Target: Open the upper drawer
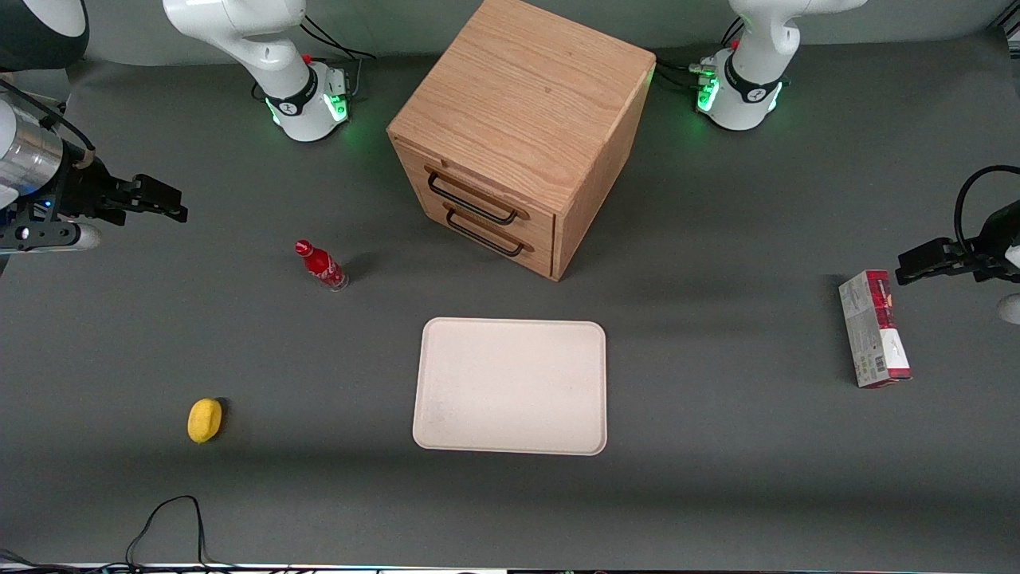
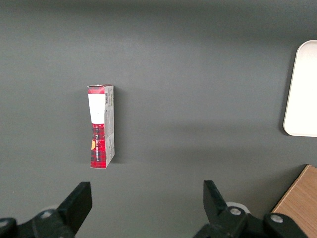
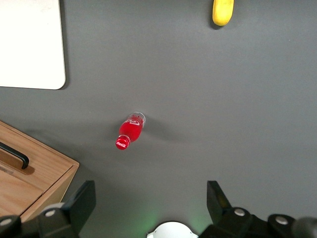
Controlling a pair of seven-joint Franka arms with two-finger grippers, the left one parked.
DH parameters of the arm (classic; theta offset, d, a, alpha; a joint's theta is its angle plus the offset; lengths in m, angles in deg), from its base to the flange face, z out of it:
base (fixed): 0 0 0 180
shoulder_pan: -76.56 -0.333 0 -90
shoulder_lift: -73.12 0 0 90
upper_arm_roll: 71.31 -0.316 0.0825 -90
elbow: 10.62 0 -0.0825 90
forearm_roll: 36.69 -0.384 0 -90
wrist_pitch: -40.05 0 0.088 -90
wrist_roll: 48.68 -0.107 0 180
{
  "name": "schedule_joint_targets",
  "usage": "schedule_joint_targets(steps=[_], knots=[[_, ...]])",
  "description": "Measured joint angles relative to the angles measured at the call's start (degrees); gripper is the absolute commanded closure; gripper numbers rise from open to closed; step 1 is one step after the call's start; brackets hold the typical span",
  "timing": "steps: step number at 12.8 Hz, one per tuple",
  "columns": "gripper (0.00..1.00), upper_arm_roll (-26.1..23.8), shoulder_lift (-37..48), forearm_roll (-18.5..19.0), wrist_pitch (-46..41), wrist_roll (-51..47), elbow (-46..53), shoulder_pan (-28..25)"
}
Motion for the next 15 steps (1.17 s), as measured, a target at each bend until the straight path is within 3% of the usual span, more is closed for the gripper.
schedule_joint_targets(steps=[8, 15], knots=[[0.00, -0.49, -4.25, -1.41, 0.44, 2.20, 5.33, -1.12], [0.00, -1.72, -20.49, -3.05, 1.28, 2.63, 20.48, -15.44]])
